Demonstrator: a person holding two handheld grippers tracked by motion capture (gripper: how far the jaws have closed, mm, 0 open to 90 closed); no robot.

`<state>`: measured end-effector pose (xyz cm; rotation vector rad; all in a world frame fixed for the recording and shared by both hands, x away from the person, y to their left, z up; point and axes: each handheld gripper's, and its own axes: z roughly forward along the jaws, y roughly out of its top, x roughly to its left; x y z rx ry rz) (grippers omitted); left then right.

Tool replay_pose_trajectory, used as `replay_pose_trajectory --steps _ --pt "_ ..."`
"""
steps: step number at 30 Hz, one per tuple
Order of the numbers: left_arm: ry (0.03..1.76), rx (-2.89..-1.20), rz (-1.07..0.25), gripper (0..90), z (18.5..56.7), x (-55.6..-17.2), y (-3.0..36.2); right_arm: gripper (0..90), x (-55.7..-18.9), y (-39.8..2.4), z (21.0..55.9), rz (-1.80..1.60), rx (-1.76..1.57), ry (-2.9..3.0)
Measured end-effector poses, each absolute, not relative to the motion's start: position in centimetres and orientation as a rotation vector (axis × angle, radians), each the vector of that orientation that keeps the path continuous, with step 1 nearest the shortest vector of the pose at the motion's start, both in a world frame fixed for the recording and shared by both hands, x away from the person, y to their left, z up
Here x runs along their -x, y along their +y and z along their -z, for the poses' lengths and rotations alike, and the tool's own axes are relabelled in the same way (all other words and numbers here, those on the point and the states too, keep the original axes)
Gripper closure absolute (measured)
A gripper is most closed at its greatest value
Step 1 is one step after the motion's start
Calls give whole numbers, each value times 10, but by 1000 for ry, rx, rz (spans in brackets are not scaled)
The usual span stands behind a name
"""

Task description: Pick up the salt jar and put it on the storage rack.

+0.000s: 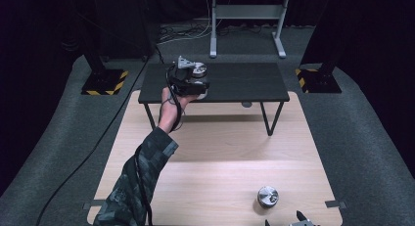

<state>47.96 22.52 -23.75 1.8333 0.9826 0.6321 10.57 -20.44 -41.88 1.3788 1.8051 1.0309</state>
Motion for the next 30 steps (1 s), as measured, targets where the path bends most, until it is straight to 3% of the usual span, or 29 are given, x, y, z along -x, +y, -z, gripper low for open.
replay_pose_trajectory --steps 30 --pt "980 -1826 -656 306 240 -479 223 0 -106 -206 419 -1033 -1379 1805"
